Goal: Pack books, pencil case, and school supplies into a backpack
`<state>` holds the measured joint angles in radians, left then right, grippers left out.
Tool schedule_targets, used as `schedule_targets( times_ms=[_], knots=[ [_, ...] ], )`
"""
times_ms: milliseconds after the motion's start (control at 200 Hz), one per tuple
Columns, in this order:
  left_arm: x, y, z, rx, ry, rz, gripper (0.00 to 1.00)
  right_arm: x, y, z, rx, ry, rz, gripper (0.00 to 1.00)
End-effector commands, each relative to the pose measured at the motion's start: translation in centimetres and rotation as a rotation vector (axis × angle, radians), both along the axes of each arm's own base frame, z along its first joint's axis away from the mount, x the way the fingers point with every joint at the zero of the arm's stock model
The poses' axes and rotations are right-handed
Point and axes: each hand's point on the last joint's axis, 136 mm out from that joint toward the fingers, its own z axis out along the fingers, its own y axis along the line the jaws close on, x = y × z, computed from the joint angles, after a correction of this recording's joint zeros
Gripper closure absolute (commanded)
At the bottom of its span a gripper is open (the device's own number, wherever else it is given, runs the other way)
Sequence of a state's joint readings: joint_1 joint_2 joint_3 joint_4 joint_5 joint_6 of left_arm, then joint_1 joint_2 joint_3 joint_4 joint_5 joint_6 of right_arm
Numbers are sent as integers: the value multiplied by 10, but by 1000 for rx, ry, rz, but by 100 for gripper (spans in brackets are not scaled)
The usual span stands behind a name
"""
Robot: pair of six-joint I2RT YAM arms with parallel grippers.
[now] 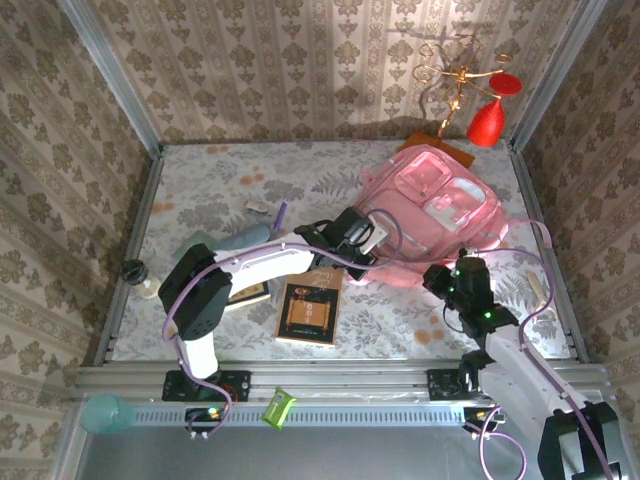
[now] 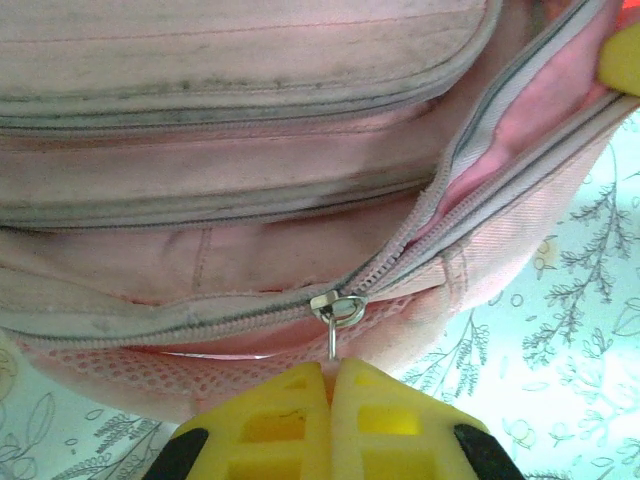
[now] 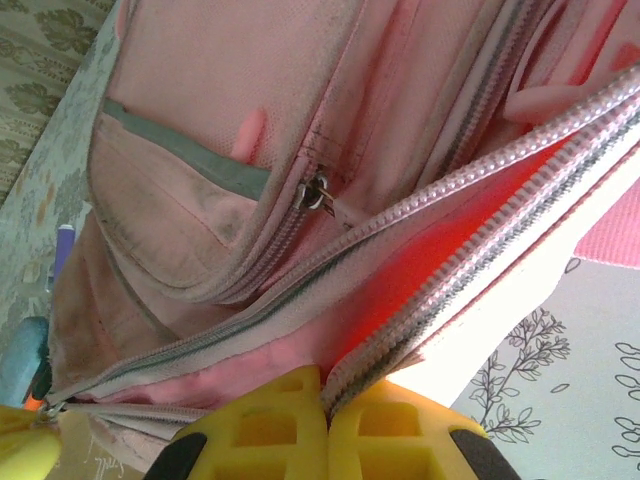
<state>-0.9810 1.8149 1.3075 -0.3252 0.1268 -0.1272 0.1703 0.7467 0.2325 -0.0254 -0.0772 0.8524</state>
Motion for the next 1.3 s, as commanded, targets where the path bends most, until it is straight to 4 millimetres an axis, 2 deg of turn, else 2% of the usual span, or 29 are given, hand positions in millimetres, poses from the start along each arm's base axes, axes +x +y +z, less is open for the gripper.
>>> schedule_targets(
  times_ms=[0,185,285,355,415,595,690,770,945,985,1015,1080,1200,1250,1290],
  knots=[
    [5,6,6,4,18,42,100,8,-3,11,-10,-78,-42,100],
    [2,-13,11,-66,53,9,100,6,29,30,7,-170,50,100],
    [-6,-24,14,-98,81,-30,100,8,33,30,-7,-176,58,100],
    [-7,-21,11,-87,83,-28,100,7,27,24,-41,-148,34,100],
    [-1,-8,6,-53,71,1,100,6,18,17,-78,-118,3,100],
    [31,60,-21,181,-34,138,100,-4,-19,3,-176,-29,-119,100],
    [42,86,-33,253,-57,184,100,-9,-29,-2,-210,-4,-153,100],
    [48,97,-36,295,-85,203,100,-9,-29,-3,-207,-9,-150,100],
    [60,106,-31,362,-155,227,100,-7,-30,-2,-220,-13,-144,100],
    [58,102,-30,329,-135,218,100,-5,-26,0,-214,-29,-120,100],
    [52,90,-28,262,-98,189,100,-3,-21,4,-200,-48,-98,100],
    [32,57,-17,105,-6,122,100,2,-8,8,-146,-86,-52,100],
    [-12,-9,19,-107,90,-33,100,7,12,12,-84,-116,-3,100],
    [-24,-25,28,-163,125,-78,100,7,19,13,-70,-127,15,100],
    [-27,-30,29,-182,146,-93,100,7,24,13,-66,-133,28,100]
  ],
)
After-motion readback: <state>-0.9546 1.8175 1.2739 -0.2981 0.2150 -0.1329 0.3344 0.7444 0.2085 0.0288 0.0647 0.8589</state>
